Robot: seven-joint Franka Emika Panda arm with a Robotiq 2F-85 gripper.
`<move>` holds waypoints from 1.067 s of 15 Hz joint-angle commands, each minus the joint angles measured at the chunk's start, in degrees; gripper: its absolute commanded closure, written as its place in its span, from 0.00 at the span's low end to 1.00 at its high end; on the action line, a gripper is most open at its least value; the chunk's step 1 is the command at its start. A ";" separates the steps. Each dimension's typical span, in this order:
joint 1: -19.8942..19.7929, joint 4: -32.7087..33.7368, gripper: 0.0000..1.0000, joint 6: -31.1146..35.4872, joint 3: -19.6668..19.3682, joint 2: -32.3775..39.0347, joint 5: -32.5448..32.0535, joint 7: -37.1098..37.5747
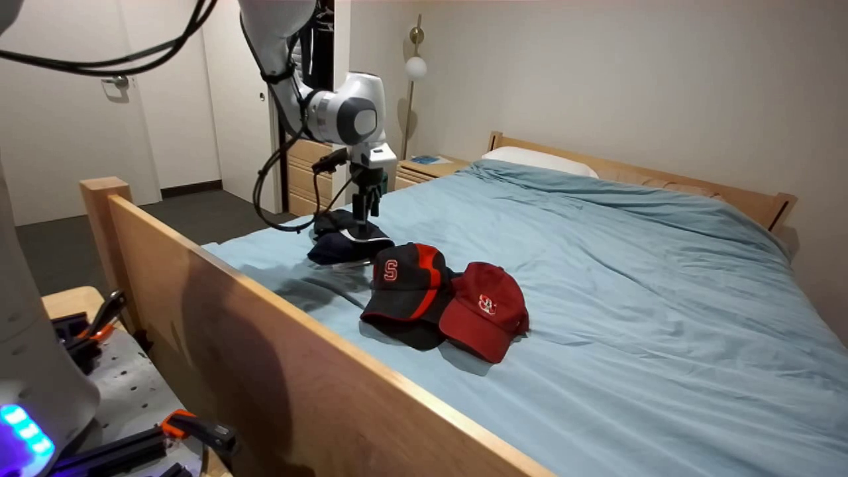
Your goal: Separate the caps on the left from each other
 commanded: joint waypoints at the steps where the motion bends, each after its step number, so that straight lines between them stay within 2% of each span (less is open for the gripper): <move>1: 0.92 0.48 0.00 2.22 -1.55 2.71 1.67 -2.90; 6: -0.44 1.08 0.00 17.23 -0.23 7.94 3.72 -11.73; 9: -2.25 1.15 0.00 26.48 2.39 11.15 7.46 -17.87; 10: -2.97 1.21 0.25 28.34 3.51 11.97 8.84 -20.13; 11: -3.82 1.25 0.26 29.48 4.87 12.63 10.33 -22.28; 13: -4.13 1.35 0.39 29.30 5.88 12.90 12.83 -24.99; 16: -1.53 0.60 0.57 27.69 3.85 10.57 15.85 -26.13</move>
